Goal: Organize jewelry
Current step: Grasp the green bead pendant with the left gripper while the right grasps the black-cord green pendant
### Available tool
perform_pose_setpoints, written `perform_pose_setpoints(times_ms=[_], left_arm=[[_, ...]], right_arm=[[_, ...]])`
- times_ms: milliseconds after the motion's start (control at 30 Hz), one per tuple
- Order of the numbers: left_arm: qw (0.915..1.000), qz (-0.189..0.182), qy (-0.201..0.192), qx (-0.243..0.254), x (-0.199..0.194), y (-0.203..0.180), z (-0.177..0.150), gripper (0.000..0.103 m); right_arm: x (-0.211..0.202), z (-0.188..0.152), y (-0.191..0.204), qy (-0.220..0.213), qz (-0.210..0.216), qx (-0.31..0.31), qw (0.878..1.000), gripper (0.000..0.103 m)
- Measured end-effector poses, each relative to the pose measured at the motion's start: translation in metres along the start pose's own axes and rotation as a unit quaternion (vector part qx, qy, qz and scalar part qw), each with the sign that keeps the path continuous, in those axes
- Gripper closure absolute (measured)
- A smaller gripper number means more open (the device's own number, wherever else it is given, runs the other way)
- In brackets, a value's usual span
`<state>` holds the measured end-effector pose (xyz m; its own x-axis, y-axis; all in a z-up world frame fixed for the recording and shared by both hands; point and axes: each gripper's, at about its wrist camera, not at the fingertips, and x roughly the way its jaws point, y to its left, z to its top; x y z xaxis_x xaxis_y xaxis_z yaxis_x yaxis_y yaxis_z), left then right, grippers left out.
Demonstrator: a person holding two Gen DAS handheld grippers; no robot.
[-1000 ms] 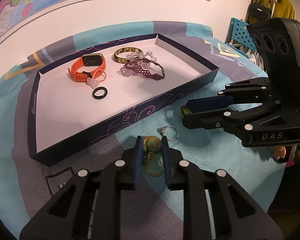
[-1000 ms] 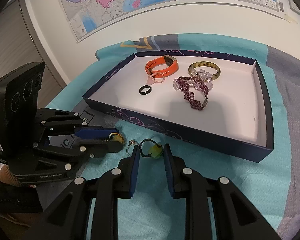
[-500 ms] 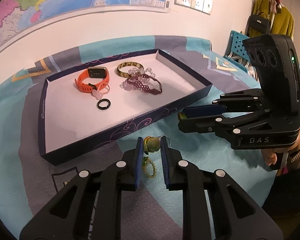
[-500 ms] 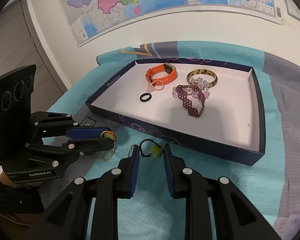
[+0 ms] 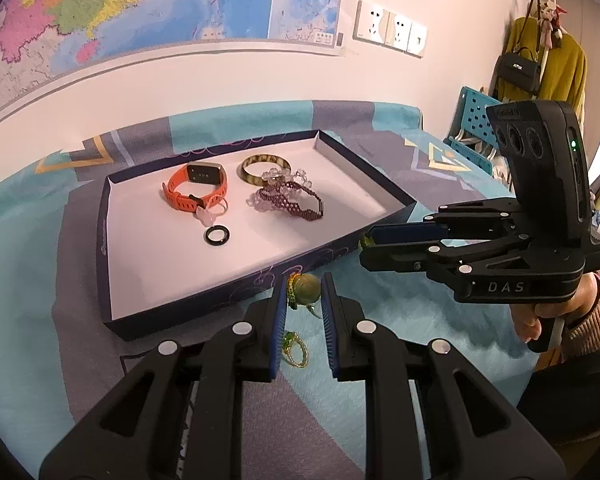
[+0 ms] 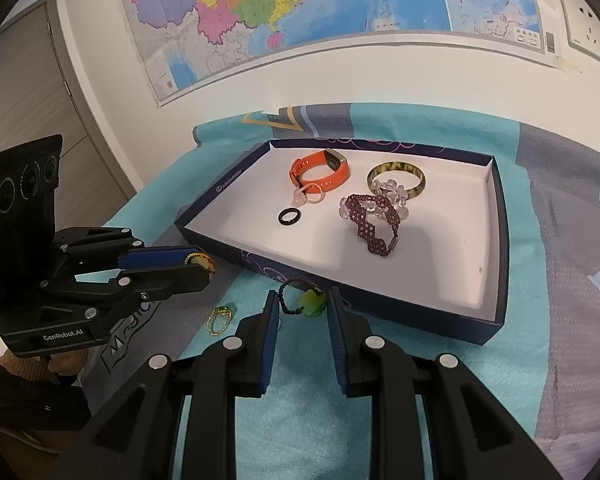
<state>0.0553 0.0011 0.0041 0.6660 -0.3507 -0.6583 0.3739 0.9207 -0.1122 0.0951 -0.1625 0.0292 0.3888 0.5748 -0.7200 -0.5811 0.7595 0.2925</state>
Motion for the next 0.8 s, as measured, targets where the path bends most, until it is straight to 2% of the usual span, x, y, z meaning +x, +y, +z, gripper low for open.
perform_pose_setpoints(times_ms=[800], left_arm=[[0.9996, 0.013, -0.018, -0.019, -0.004, 0.009, 0.011, 0.085]], right_arm=[[-0.003, 0.012, 0.000, -0.014, -0.004, -0.006, 1.000, 0.080]])
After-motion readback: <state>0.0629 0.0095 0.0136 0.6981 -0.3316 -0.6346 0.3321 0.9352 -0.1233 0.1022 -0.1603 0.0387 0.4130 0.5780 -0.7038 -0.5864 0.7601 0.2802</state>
